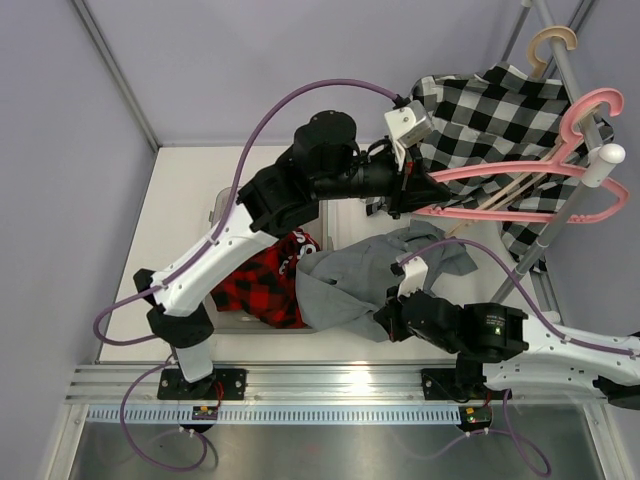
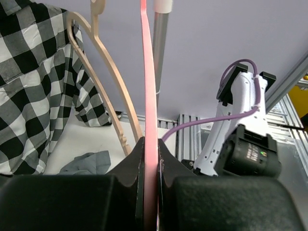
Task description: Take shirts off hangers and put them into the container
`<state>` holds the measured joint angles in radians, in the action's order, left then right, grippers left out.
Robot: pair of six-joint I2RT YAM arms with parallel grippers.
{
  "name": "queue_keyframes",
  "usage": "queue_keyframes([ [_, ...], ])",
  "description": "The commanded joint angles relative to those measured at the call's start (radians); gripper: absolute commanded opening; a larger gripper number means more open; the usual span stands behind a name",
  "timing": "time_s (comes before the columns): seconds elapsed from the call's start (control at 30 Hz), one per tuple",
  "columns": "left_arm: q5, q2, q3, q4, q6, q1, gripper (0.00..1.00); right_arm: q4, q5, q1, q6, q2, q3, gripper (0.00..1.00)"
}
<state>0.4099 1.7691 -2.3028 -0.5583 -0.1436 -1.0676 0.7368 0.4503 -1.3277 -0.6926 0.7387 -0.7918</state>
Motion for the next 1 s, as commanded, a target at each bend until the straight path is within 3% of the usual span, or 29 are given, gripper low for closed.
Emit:
queue_keyframes([
  [0.0,0.095,0.046,-0.047,0.089,-0.059,0.043,0.00,0.013,0.079,-0.034,-0.039,0.017,-0.055,0.00],
  [0.3,0.139,0.078,-0.021,0.106,-0.079,0.070,0.00,0.006,0.097,-0.047,-0.051,0.033,-0.046,0.00],
  [0.4,0.087,0.018,0.064,0.103,-0.064,0.070,0.22,0.016,0.108,-0.048,-0.062,0.036,-0.047,0.01],
  [0.43,0.061,-0.006,0.092,0.100,-0.056,0.070,0.38,0.024,0.122,-0.050,-0.067,0.039,-0.046,0.05],
  [0.5,0.000,-0.084,0.150,0.098,-0.028,0.070,0.50,0.042,0.137,-0.048,-0.090,0.053,-0.044,0.34],
  [0.53,-0.032,-0.109,0.196,0.095,-0.022,0.070,0.64,0.053,0.166,-0.048,-0.102,0.060,-0.038,0.47],
  [0.57,-0.093,-0.132,0.210,0.072,-0.001,0.070,0.75,0.071,0.186,-0.048,-0.131,0.070,-0.037,0.73],
  [0.6,-0.123,-0.172,0.221,0.058,0.009,0.070,0.98,0.082,0.208,-0.048,-0.145,0.100,-0.034,0.83],
  [0.67,-0.224,-0.210,0.239,0.012,0.027,0.070,0.99,0.085,0.270,-0.048,-0.183,0.143,-0.029,0.98],
  [0.8,-0.383,-0.324,0.279,-0.058,0.036,0.069,0.99,0.050,0.347,-0.016,-0.254,0.316,-0.037,1.00],
  [0.87,-0.526,-0.394,0.313,-0.097,0.027,0.069,0.99,-0.060,0.263,0.085,-0.220,0.361,-0.037,1.00],
  [0.97,-0.589,-0.495,0.414,-0.146,0.003,0.069,0.99,-0.161,0.214,0.189,-0.190,0.413,-0.020,1.00],
])
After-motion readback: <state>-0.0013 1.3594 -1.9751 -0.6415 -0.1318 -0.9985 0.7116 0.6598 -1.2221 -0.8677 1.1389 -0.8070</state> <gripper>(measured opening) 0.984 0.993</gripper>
